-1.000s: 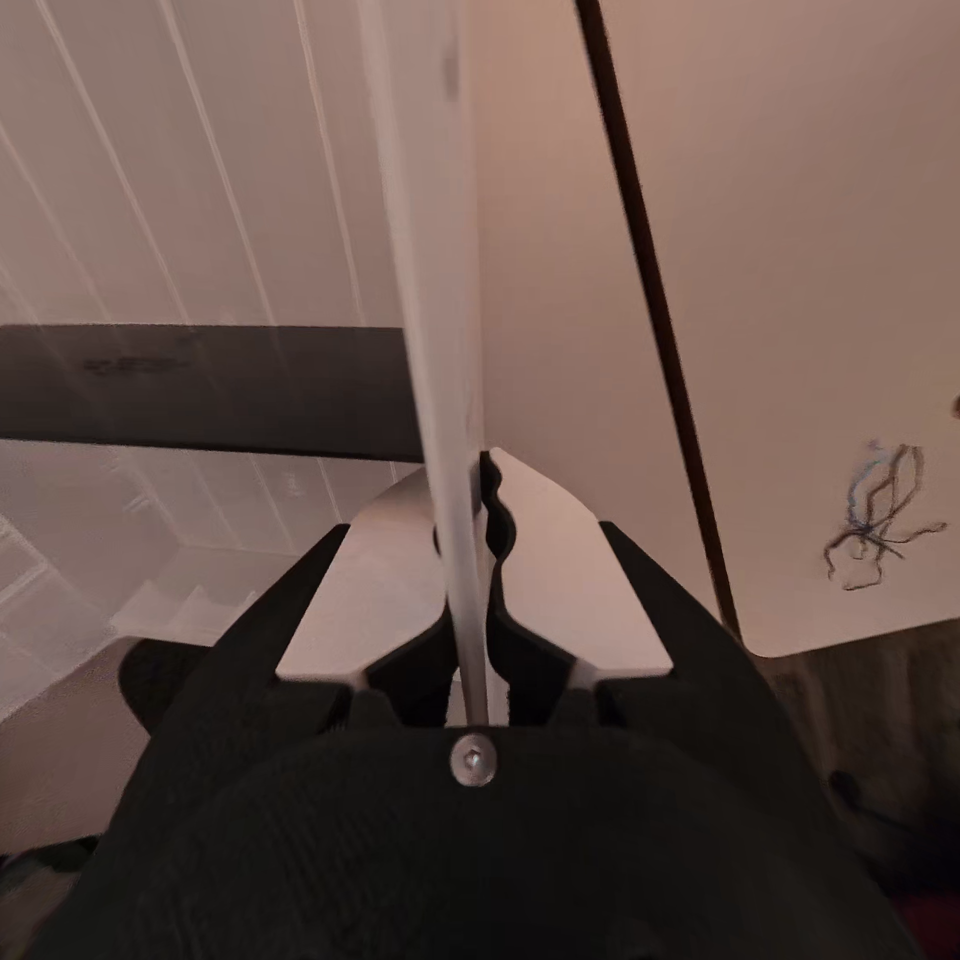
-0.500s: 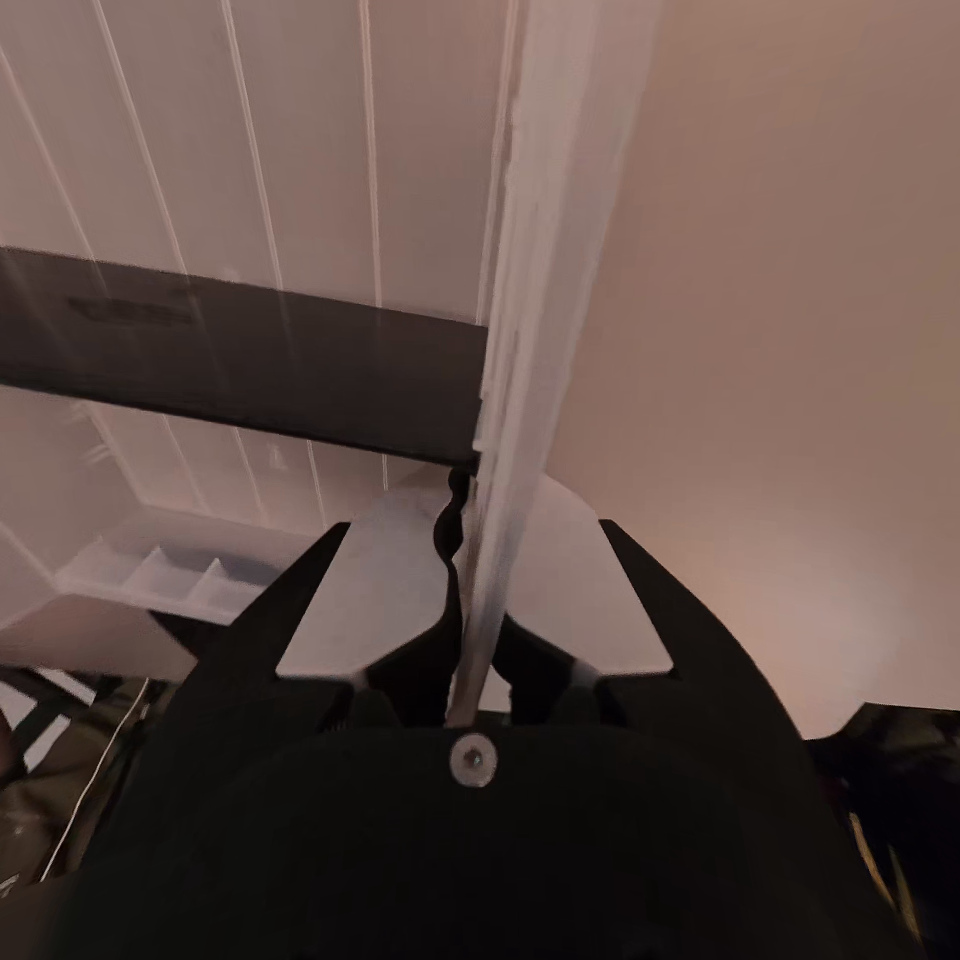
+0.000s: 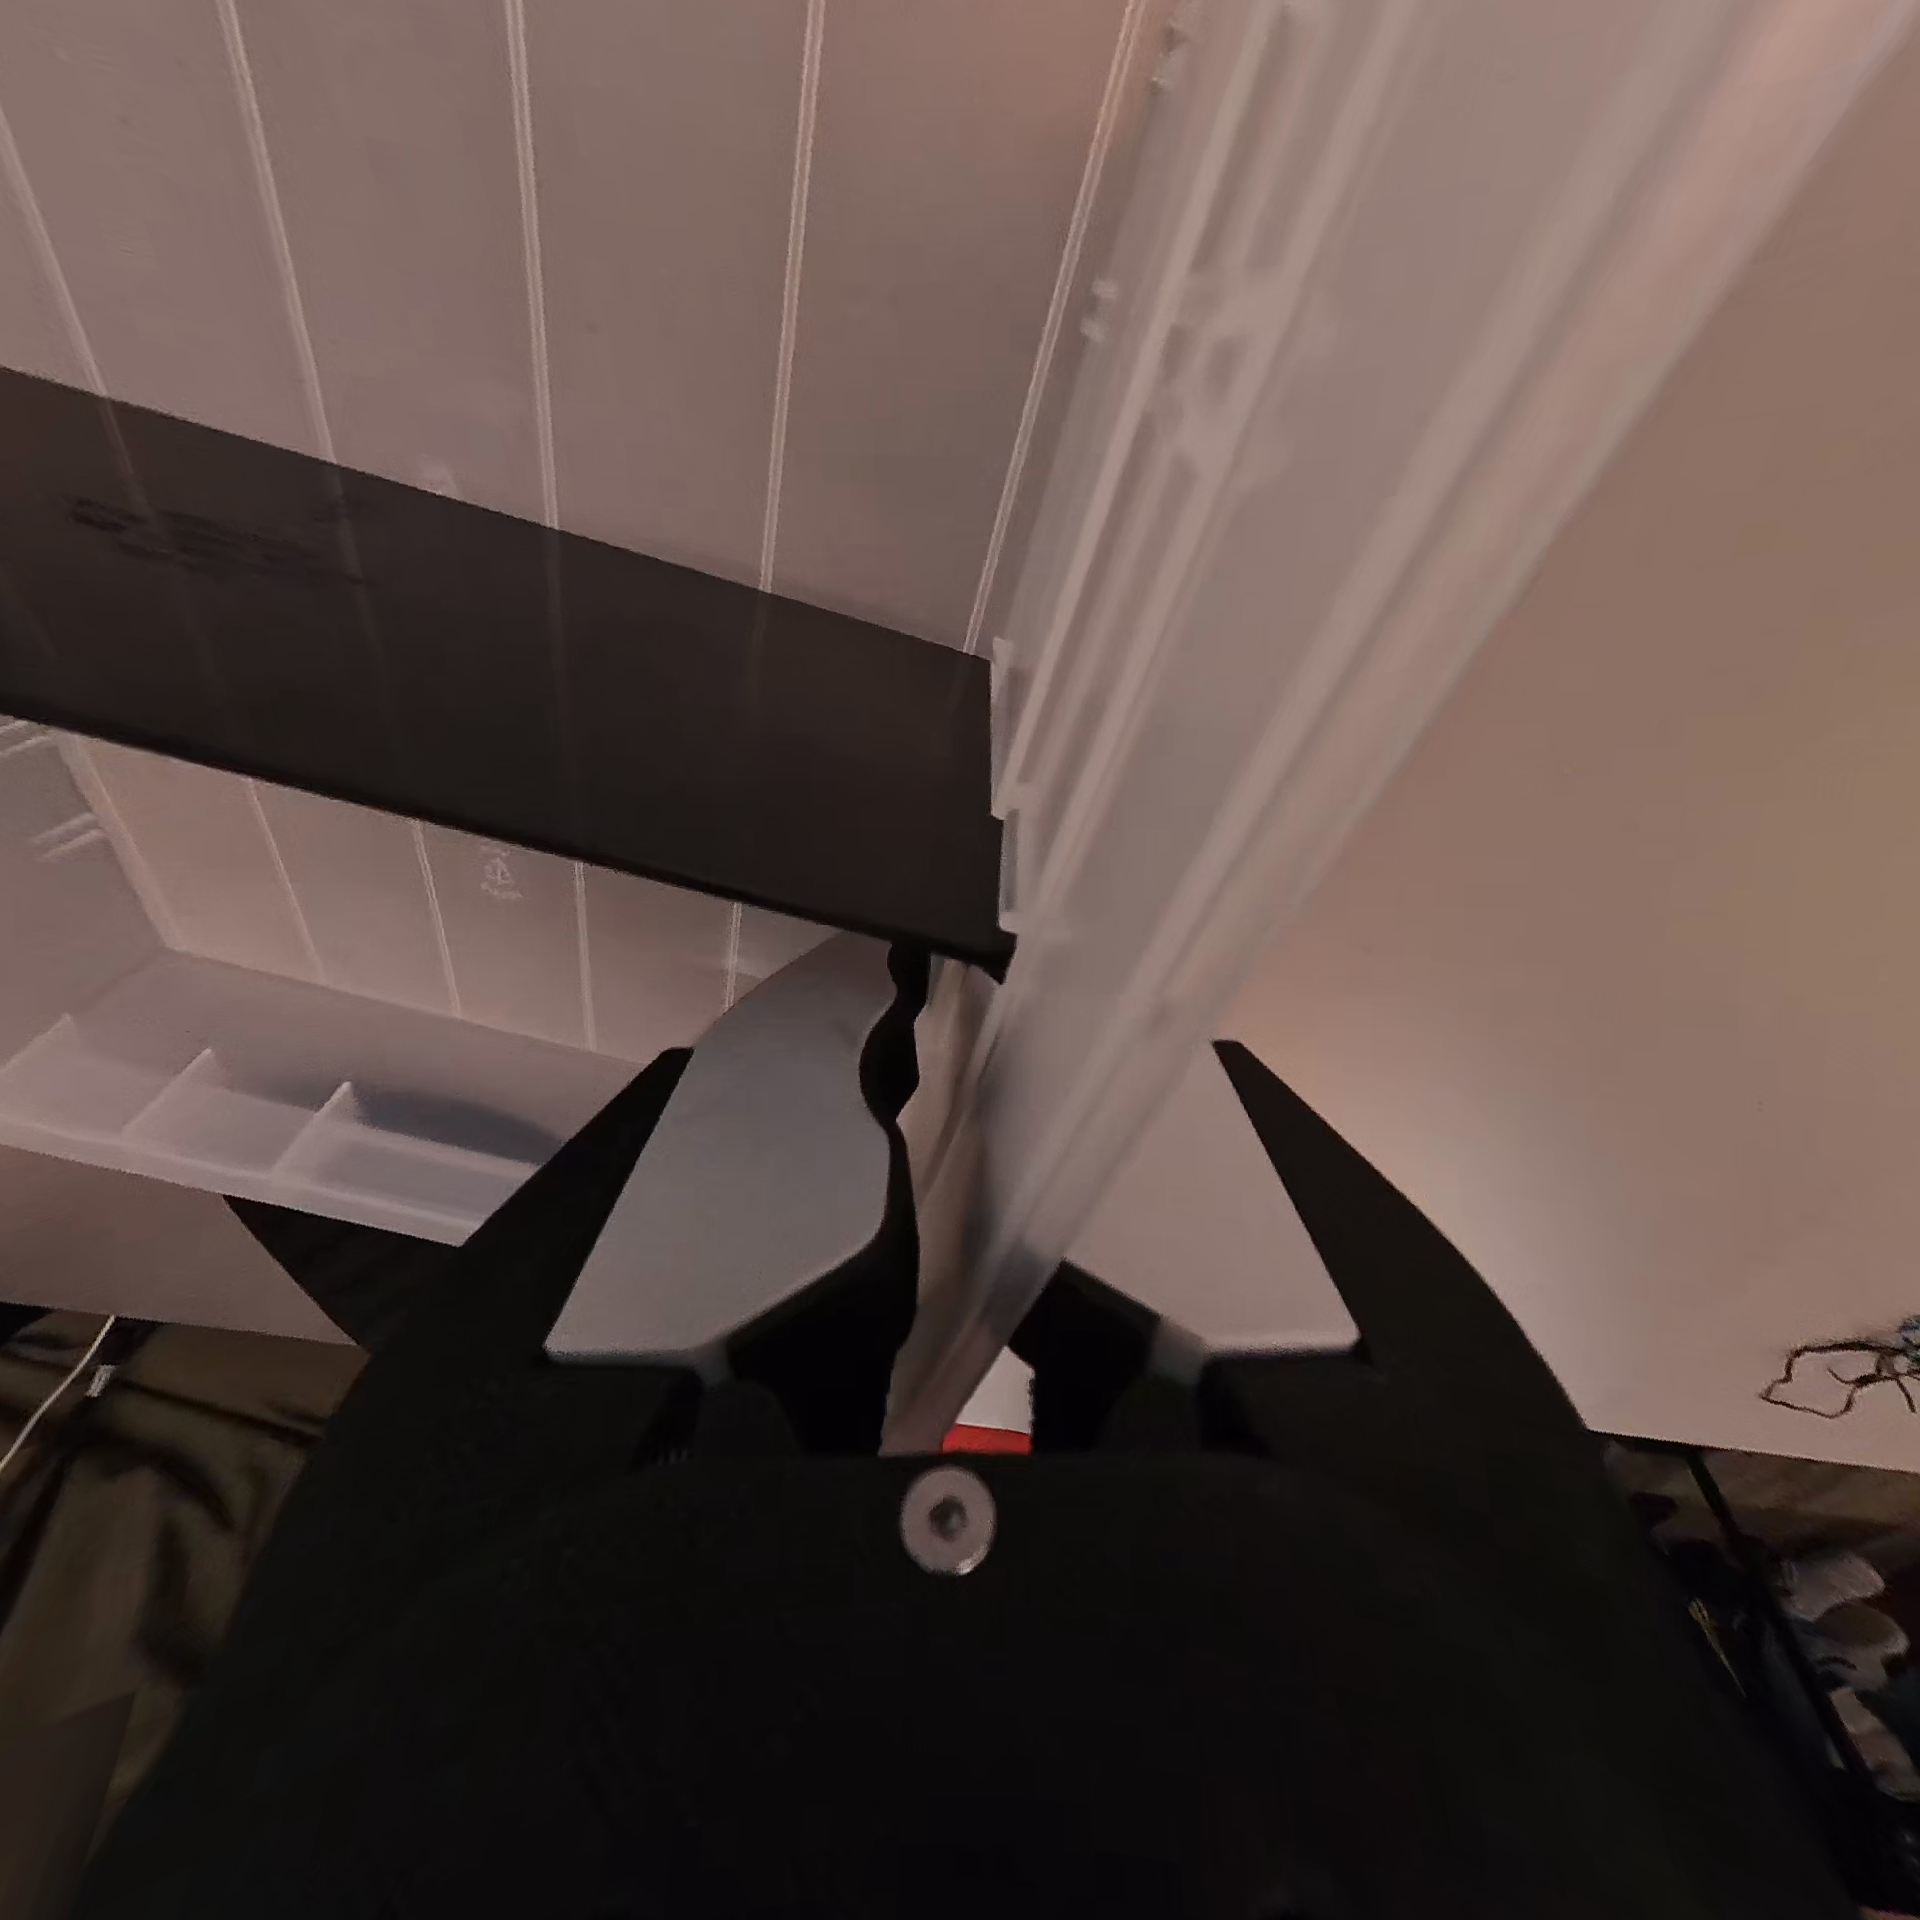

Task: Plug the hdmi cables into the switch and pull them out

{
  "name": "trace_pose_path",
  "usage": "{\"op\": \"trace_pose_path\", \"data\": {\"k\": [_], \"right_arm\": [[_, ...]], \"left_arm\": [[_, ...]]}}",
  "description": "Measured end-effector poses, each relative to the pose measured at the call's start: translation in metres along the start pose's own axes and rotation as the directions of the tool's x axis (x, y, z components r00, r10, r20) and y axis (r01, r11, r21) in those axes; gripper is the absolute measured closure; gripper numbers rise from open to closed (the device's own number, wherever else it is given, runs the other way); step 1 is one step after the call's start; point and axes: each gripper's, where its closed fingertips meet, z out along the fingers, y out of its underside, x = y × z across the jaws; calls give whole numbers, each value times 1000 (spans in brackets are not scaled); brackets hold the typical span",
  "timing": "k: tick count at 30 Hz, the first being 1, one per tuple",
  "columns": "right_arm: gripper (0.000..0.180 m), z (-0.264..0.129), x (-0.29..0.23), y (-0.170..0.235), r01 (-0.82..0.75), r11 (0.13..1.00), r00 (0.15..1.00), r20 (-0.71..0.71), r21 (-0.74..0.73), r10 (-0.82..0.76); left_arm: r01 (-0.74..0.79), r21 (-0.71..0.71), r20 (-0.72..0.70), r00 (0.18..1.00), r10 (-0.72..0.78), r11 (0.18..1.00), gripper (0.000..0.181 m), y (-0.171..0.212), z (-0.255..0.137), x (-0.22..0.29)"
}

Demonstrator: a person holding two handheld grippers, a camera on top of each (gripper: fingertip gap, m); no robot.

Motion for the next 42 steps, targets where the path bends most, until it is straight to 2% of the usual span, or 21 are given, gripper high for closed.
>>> {"op": "trace_pose_path", "data": {"k": [3, 5, 8, 13, 22, 28, 35, 42], "right_arm": [[167, 0, -6, -4, 97, 995, 995, -18, -2, -97], [168, 0, -9, -5, 106, 994, 994, -20, -13, -107], [168, 0, -10, -7, 152, 988, 988, -15, -7, -152], [168, -1, -7, -8, 196, 981, 980, -27, 3, -196], [166, 1, -13, -3, 196, 981, 979, -56, -17, -196], [167, 1, -14, -3, 195, 981, 980, -44, -1, -195], [168, 2, -13, -4, 190, 982, 981, -48, 8, -189], [167, 2, -12, -4, 189, 982, 980, -66, 3, -189]], "left_arm": [[110, -4, -4, 994, -110, 994, 158, 20, -17, -19], [169, -3, -9, 986, -169, 986, 158, 28, -26, -26], [204, 9, -7, 979, -204, 979, 159, 33, -33, -32], [211, 38, -21, 977, -211, 977, 159, 23, -30, -33], [327, 210, -83, 945, -316, 922, 164, -3, -32, -52], [253, 166, -71, 967, -245, 953, 166, 4, -32, -46], [86, -4, -133, 987, -85, 996, 165, 24, -20, -10], [84, -81, -51, 995, -88, 993, 166, 26, -14, -2]]}}
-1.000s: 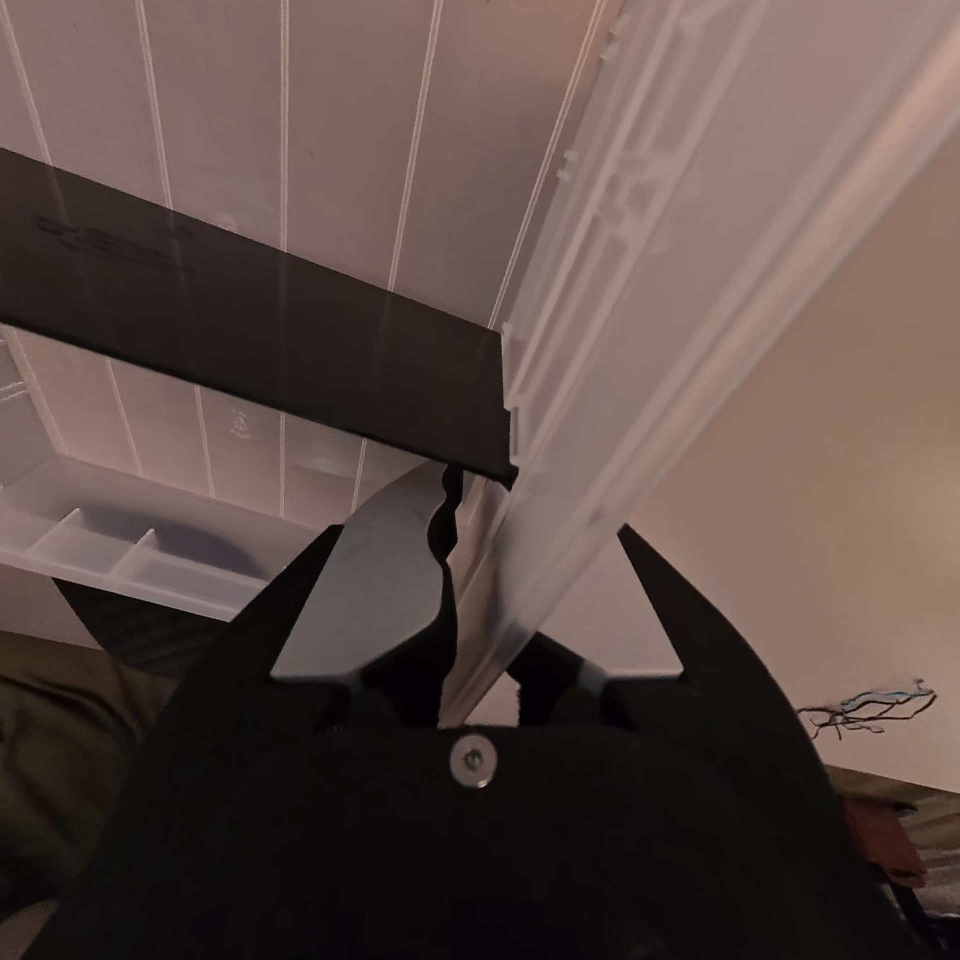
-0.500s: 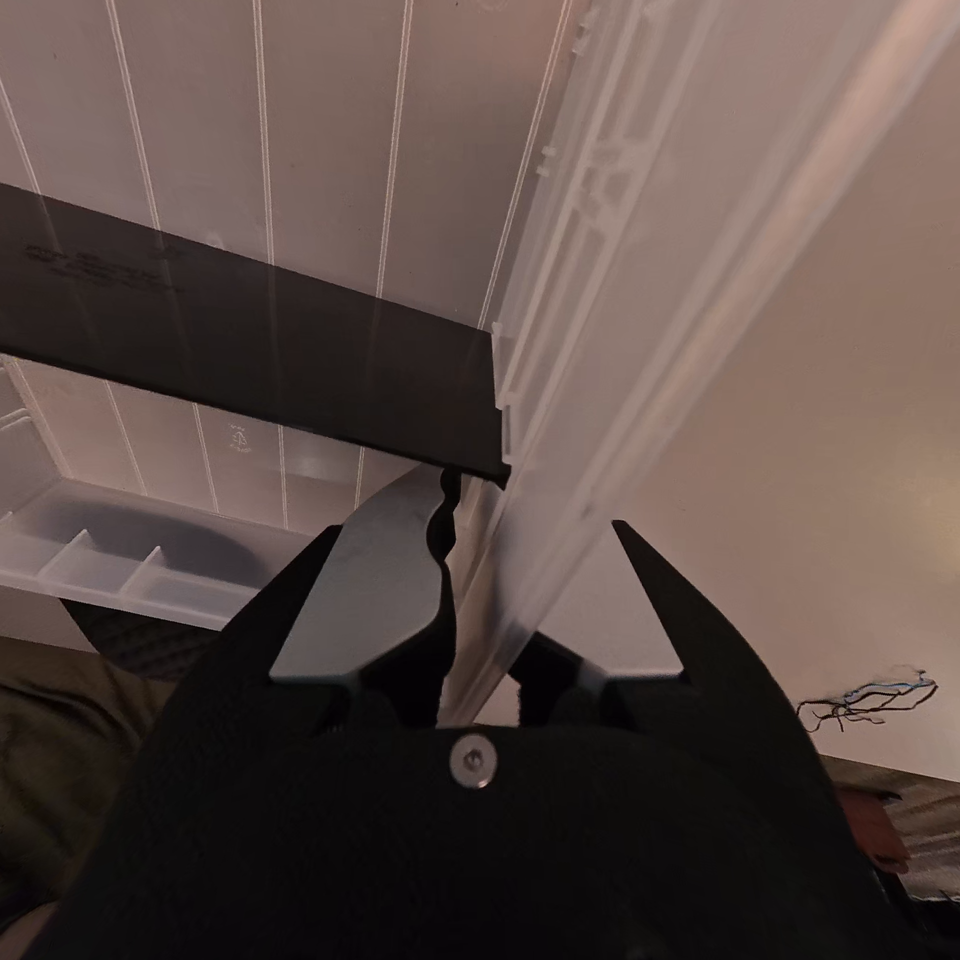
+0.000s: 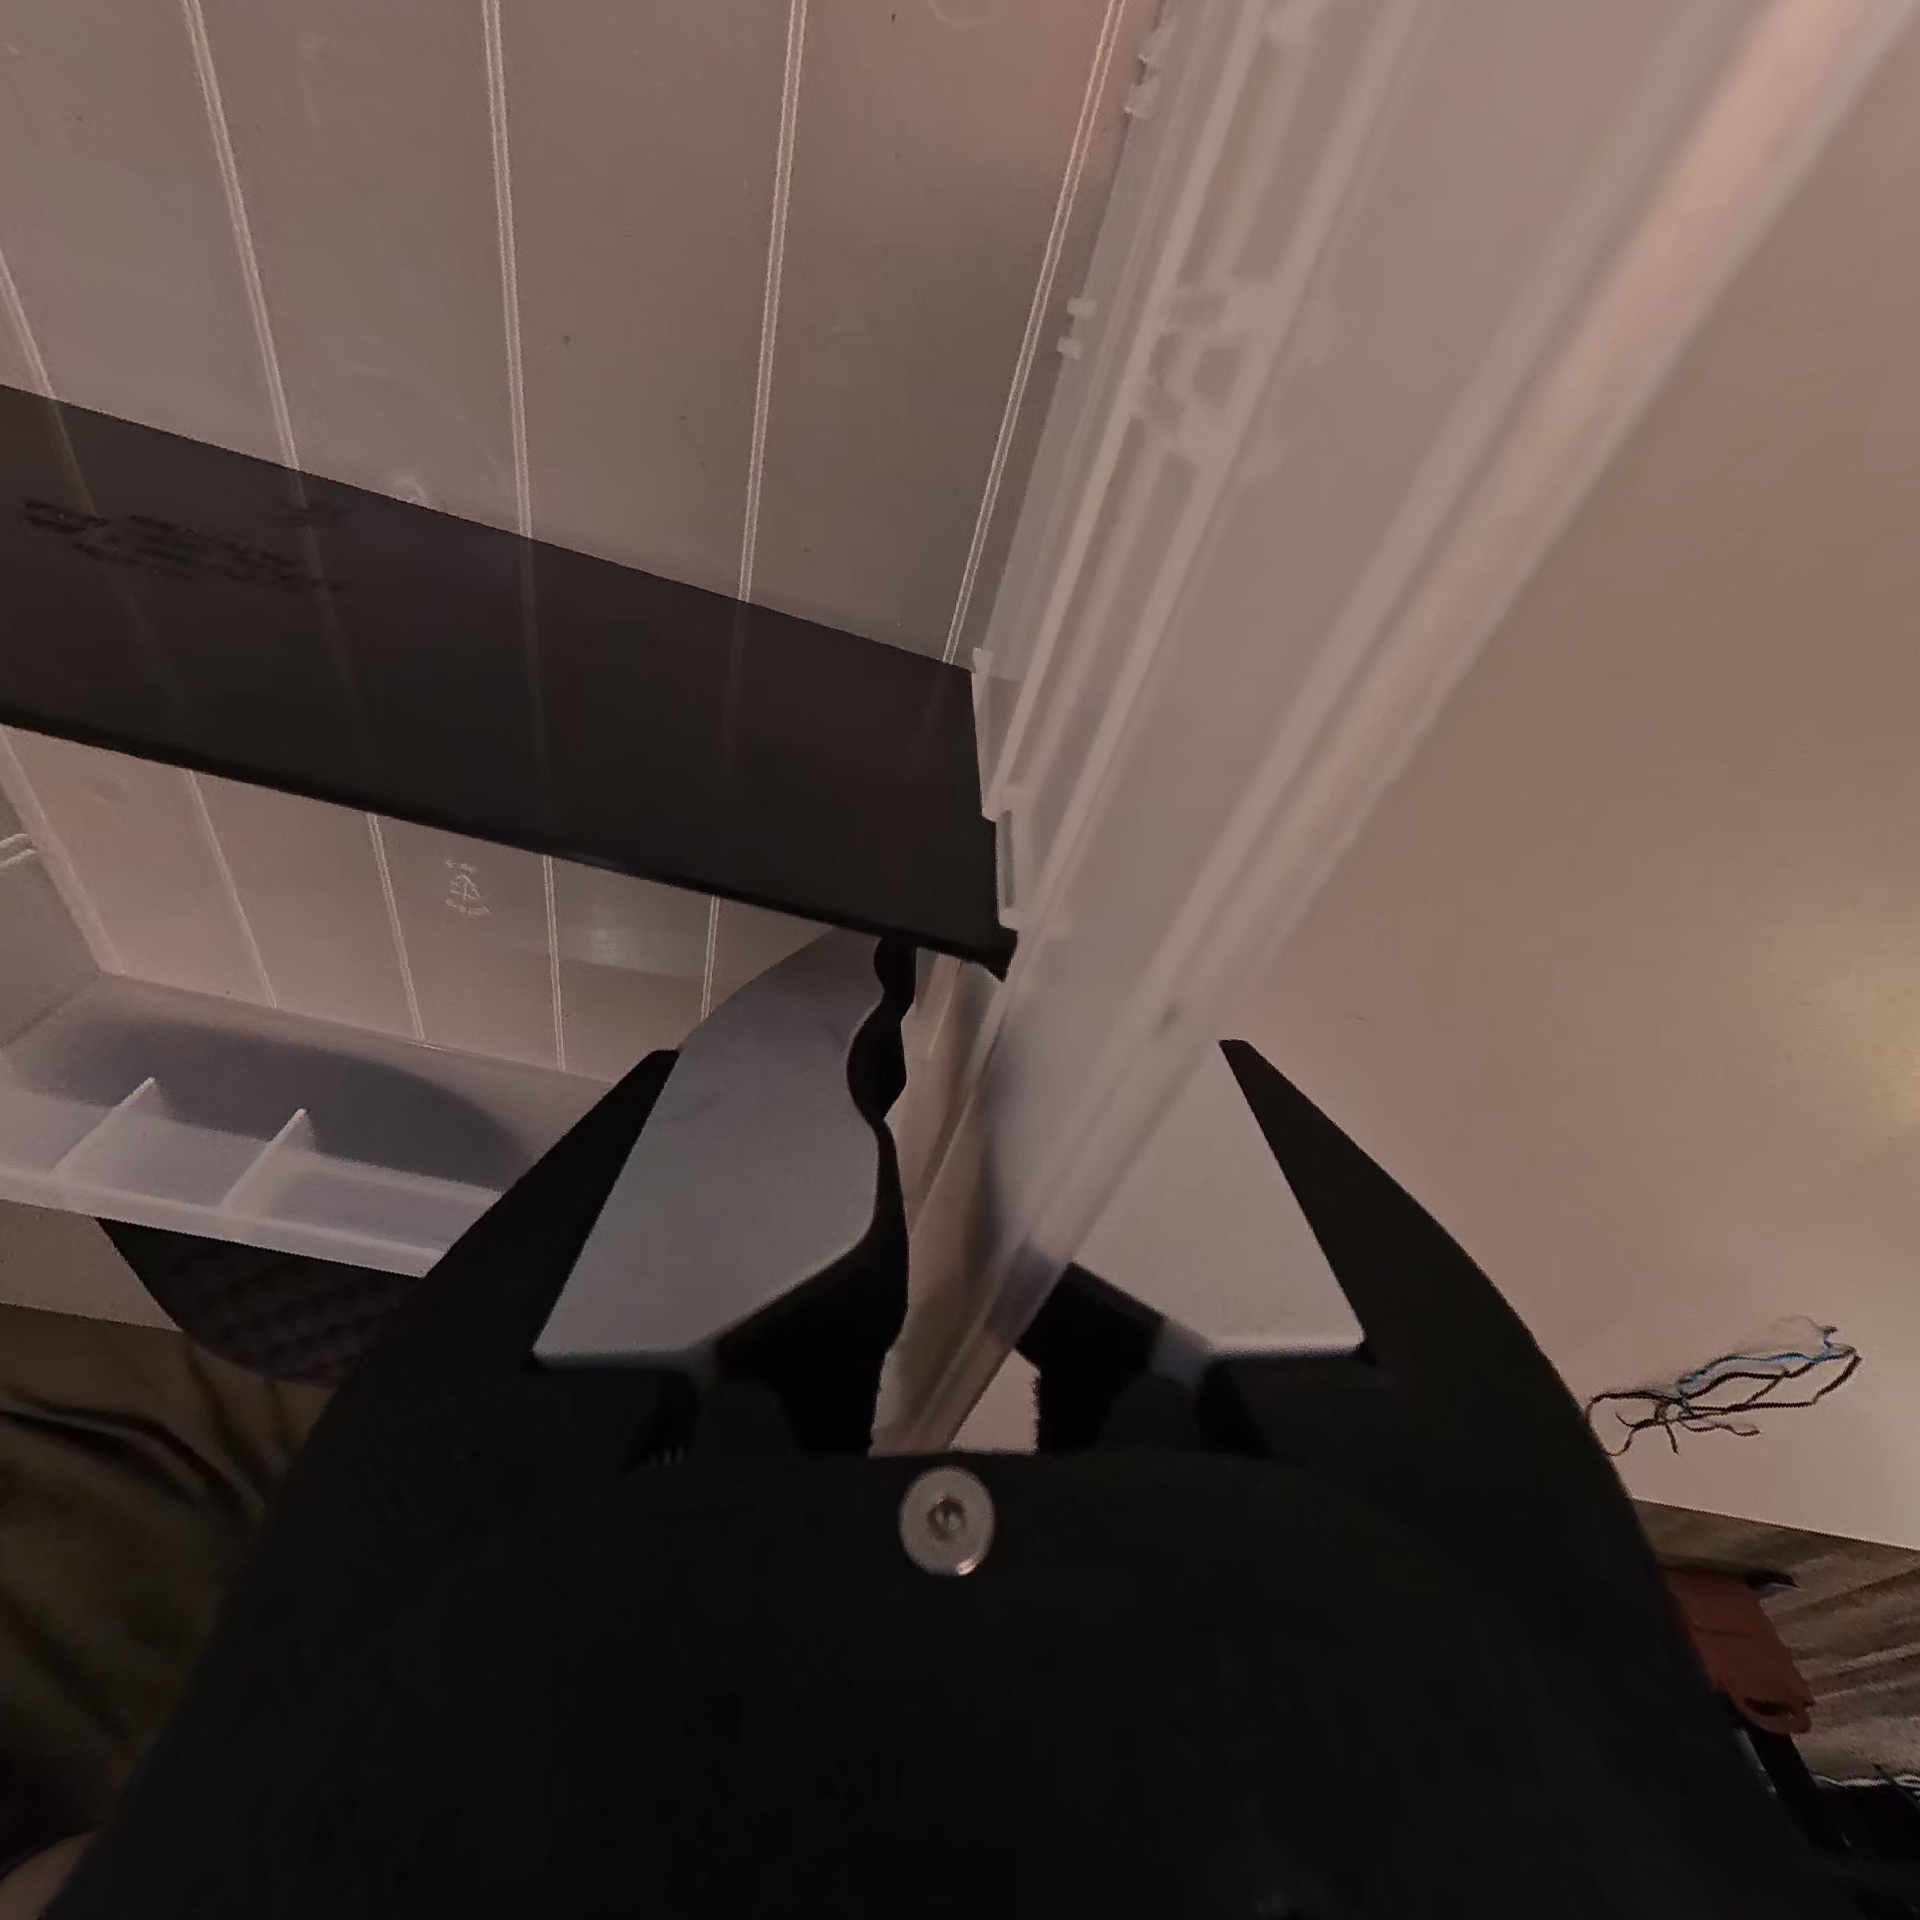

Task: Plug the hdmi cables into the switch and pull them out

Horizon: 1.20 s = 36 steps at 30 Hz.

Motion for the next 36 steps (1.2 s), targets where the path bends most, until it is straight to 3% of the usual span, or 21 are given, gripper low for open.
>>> {"op": "trace_pose_path", "data": {"k": [10, 20, 36], "right_arm": [[169, 0, 4, -5, -80, 997, 997, -11, 7, 80], [169, 1, 4, 10, -228, 973, 973, -9, 26, 229], [176, 0, 1, -3, -355, 934, 934, 62, 51, 351]], "left_arm": [[-55, -110, -39, 998, 51, 992, 169, 20, 4, 20], [-1, -64, -31, 1000, -1, 998, 167, 18, -1, 6], [25, -72, -38, 999, -28, 997, 167, 24, -4, 4]]}}
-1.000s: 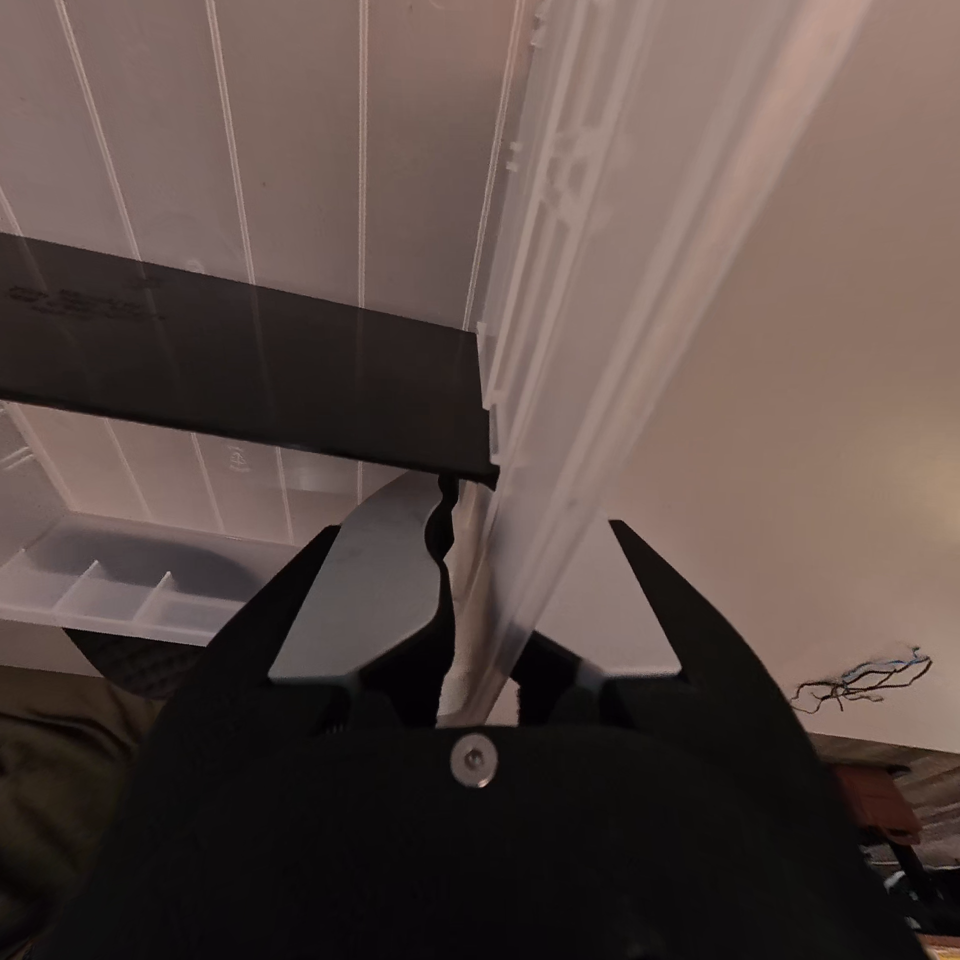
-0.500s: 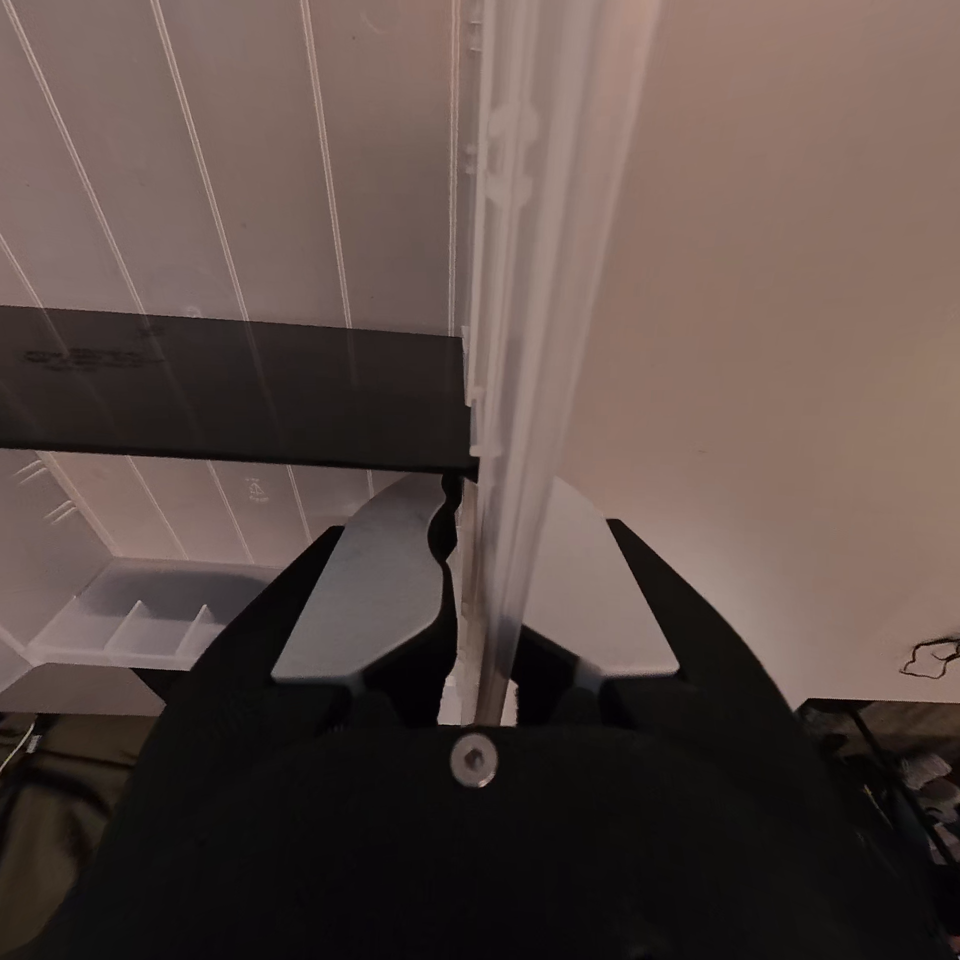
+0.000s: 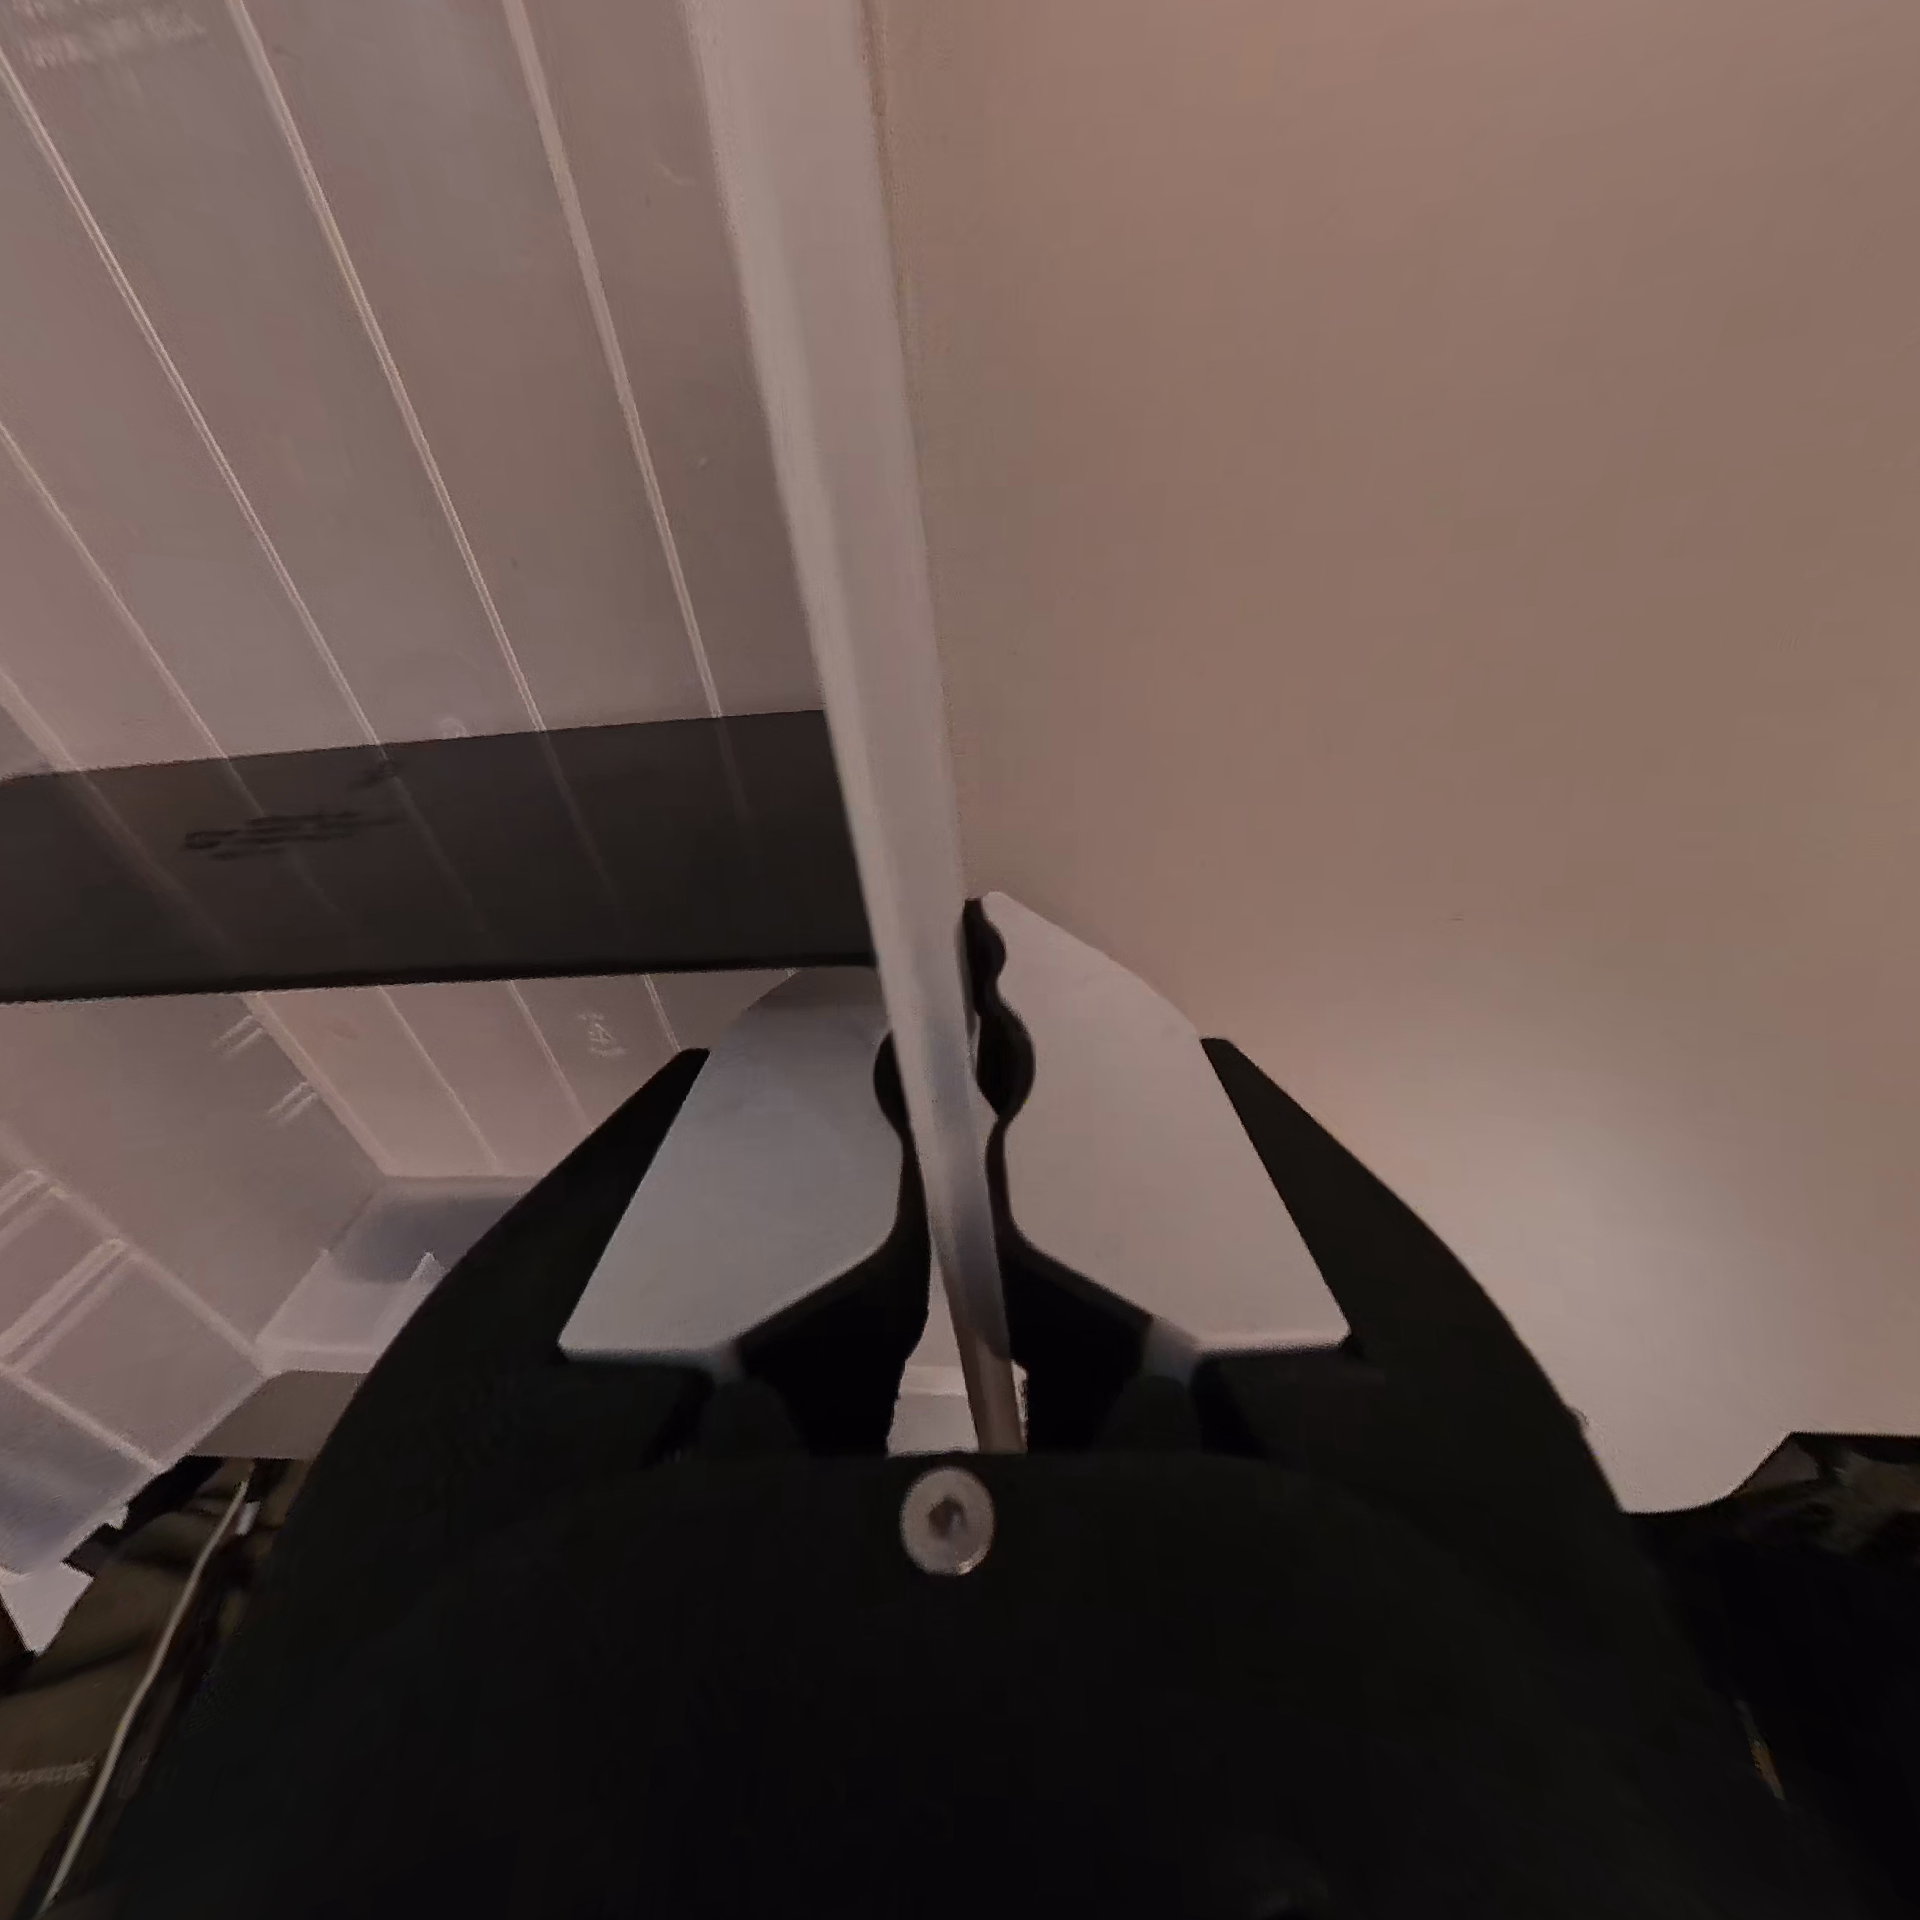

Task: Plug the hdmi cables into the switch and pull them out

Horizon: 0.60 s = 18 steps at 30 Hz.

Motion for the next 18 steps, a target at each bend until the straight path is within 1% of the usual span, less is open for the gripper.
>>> {"op": "trace_pose_path", "data": {"k": [12, 16, 18], "right_arm": [[176, 0, 5, -6, -63, 998, 998, 8, 13, 63], [175, 0, 5, -5, -36, 999, 999, -2, 10, 36], [174, 0, 5, -6, -23, 1000, 1000, -1, 20, 23]], "left_arm": [[-3, -11, -15, 1000, 3, 1000, 166, 3, 0, 1], [-9, -10, -5, 1000, 9, 1000, 166, 3, 0, 1], [2, -1, -8, 1000, -2, 1000, 162, 2, -2, 1]]}}
